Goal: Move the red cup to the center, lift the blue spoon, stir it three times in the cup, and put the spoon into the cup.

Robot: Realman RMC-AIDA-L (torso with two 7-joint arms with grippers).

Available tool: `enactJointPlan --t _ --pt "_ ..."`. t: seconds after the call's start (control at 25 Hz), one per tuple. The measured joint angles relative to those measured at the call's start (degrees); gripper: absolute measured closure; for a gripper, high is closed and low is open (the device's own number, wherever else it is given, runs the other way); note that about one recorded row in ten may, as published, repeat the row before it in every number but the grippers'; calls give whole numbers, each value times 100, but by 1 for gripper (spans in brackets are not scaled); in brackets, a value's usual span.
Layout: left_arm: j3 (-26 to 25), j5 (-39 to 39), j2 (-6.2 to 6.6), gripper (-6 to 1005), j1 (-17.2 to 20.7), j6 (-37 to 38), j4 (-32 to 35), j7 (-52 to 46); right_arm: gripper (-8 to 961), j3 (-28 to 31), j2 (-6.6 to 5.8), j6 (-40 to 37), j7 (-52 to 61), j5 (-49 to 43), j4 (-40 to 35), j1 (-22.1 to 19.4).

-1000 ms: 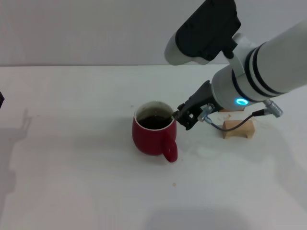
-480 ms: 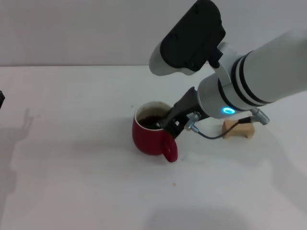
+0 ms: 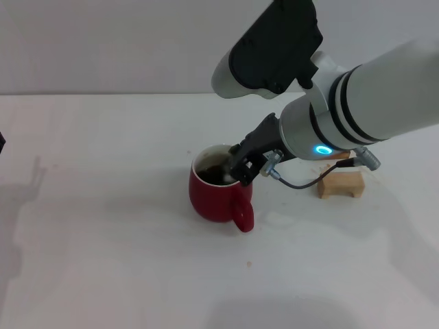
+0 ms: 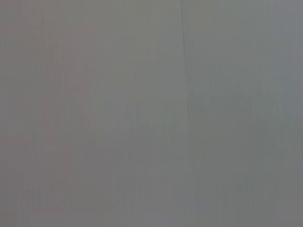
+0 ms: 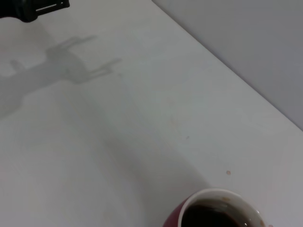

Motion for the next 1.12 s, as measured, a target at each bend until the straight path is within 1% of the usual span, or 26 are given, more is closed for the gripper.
enactJointPlan --t 0.04,0.24,0.28,0.32,0.4,0.44,0.48,0.52,0.56,0.6,0.64,0.68,0.8,0.84,0.88,0.92,0.96,1.0,1.04,1.08,1.12 --pt "0 0 0 172 0 0 0 0 829 -4 -2 0 -3 -4 2 -1" --pt "0 0 0 172 0 1 0 -4 705 -10 -2 -3 -5 -118 93 -23" --pt "0 0 0 172 -1 3 0 -4 678 -15 -1 -56 -7 -321 207 -61" --pt "0 0 0 172 -1 4 0 -4 650 -15 -1 -56 -7 -321 207 -61" --pt "0 -1 0 172 -1 6 1 -4 595 -84 7 -503 21 -996 616 -305" --pt "0 2 0 172 -1 6 0 -5 568 -84 7 -503 21 -996 616 -305" --pt "-1 -1 0 172 -1 7 1 -5 540 -133 11 -802 23 -1278 819 -475" --pt "0 1 0 172 -1 7 1 -6 540 -168 9 -1145 13 -1463 985 -637" --pt "1 5 0 172 -1 8 0 -7 540 -210 -10 -2102 -46 -1664 1289 -1107" --pt "2 0 0 172 0 7 1 -7 540 -222 -15 -2633 -106 -1688 1380 -1337" --pt "4 5 0 172 2 8 -1 -8 540 -222 -15 -2633 -106 -1688 1380 -1337" --pt "5 2 0 172 7 7 0 -8 540 -243 -17 -3228 -191 -1689 1415 -1637" --pt "8 0 -12 172 46 7 -5 -19 540 -463 -5 -5272 -593 -1690 1352 -2637" --pt "8 -2 -13 172 62 7 -13 -22 541 -535 -4 -5783 -687 -1690 1298 -2873" --pt "9 -13 -14 172 97 7 -32 -24 541 -705 0 -6961 -882 -1691 1092 -3431" --pt "9 -13 -14 172 97 7 -32 -24 541 -705 0 -6961 -882 -1691 1092 -3431" --pt "9 -24 -10 172 117 7 -48 -25 541 -793 11 -7908 -950 -1689 809 -3876" --pt "8 -25 -8 172 124 6 -53 -26 541 -806 22 -8389 -948 -1650 623 -4075" --pt "8 -25 -8 172 124 6 -53 -26 541 -806 22 -8389 -948 -1650 623 -4075" --pt "-3 -33 -5 172 135 6 -62 -26 541 -818 32 -9367 -906 -1425 183 -4424" --pt "-3 -33 -5 172 135 6 -62 -26 541 -818 32 -9367 -906 -1425 183 -4424"
